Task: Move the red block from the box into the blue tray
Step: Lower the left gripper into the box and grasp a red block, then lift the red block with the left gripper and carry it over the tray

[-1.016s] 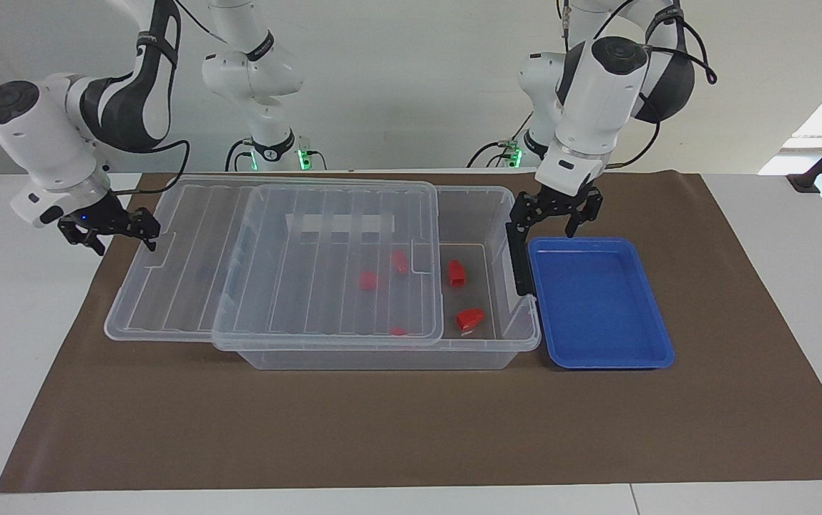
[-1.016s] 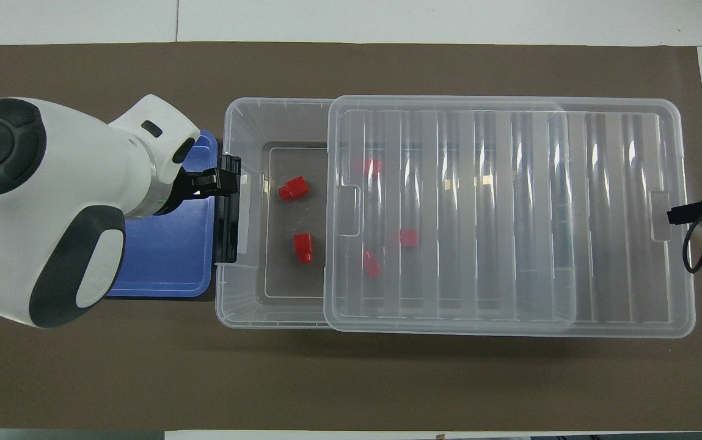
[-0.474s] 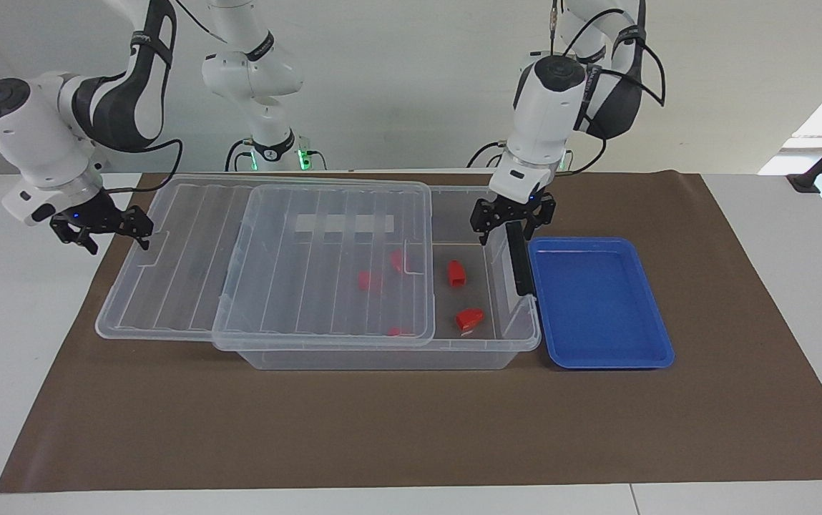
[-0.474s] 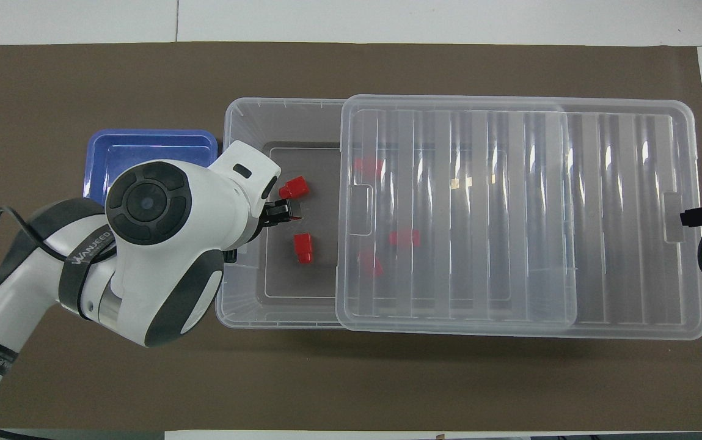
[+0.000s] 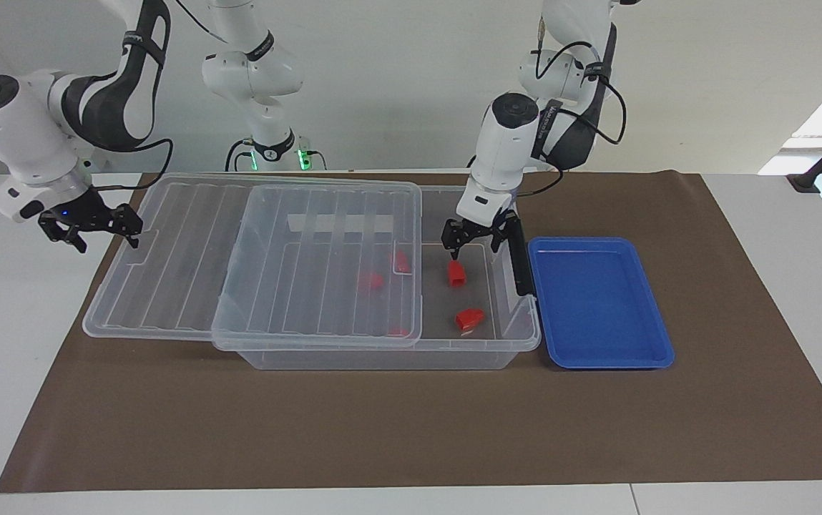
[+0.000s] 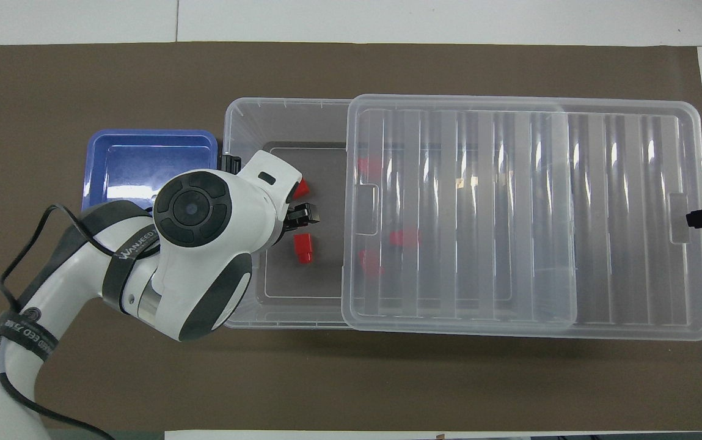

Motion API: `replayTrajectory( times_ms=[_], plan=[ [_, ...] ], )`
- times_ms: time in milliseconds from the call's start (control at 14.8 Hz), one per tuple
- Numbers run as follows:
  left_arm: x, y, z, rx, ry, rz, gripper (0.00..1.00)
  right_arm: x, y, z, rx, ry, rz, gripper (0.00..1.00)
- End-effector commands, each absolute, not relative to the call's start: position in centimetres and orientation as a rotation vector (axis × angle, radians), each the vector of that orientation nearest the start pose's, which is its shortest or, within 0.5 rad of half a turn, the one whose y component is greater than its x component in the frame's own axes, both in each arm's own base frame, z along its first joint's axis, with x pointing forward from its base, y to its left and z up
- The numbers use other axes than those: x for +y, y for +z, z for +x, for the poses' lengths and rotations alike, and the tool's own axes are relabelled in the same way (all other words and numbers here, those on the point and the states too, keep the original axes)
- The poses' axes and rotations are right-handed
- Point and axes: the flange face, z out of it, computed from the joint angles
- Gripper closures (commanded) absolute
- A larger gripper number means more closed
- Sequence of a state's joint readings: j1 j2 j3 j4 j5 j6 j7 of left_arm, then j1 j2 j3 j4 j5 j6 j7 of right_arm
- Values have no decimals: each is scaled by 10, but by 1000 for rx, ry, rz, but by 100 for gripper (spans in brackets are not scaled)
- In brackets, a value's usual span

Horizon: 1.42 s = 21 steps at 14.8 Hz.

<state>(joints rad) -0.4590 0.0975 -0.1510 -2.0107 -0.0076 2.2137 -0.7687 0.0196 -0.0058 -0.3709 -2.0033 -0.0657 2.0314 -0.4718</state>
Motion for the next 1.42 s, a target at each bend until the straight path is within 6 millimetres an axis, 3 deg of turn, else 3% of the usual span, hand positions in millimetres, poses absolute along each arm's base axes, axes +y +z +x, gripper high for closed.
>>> replayTrajectory(
  times_ms=[0, 339, 474, 610, 813, 1016, 1084, 1152, 1219, 1287, 1355],
  plan=[
    [-336, 398, 469, -282, -129, -3224, 3, -202, 463, 513, -283, -29, -3214, 0],
    [-345, 363, 474, -299, -112, -3228, 4, -199, 463, 514, -279, -9, -3210, 0],
    [-349, 349, 474, -290, -91, -3224, 5, -195, 474, 521, -280, 2, -3211, 0],
    [-352, 339, 475, -285, -93, -3228, 8, -174, 500, 544, -217, 68, -3205, 0],
    [-353, 334, 476, -288, -97, -3232, 9, -144, 523, 555, -213, 70, -3197, 0],
    [-368, 305, 469, -247, -45, -3216, 10, -103, 553, 570, -157, 93, -3166, 0],
    [-368, 304, 469, -246, -42, -3214, 13, -91, 560, 575, -169, 108, -3149, 0],
    [-368, 304, 468, -248, -34, -3210, 35, -80, 568, 578, -194, 122, -3143, 0],
    [-367, 305, 468, -250, -30, -3206, 76, -68, 570, 579, -222, 135, -3137, 0],
    [-365, 307, 468, -254, -24, -3200, 100, -64, 572, 577, -205, 144, -3135, 0],
    [-362, 312, 468, -260, -17, -3193, 100, -63, 573, 575, -150, 159, -3132, 0]
  ],
)
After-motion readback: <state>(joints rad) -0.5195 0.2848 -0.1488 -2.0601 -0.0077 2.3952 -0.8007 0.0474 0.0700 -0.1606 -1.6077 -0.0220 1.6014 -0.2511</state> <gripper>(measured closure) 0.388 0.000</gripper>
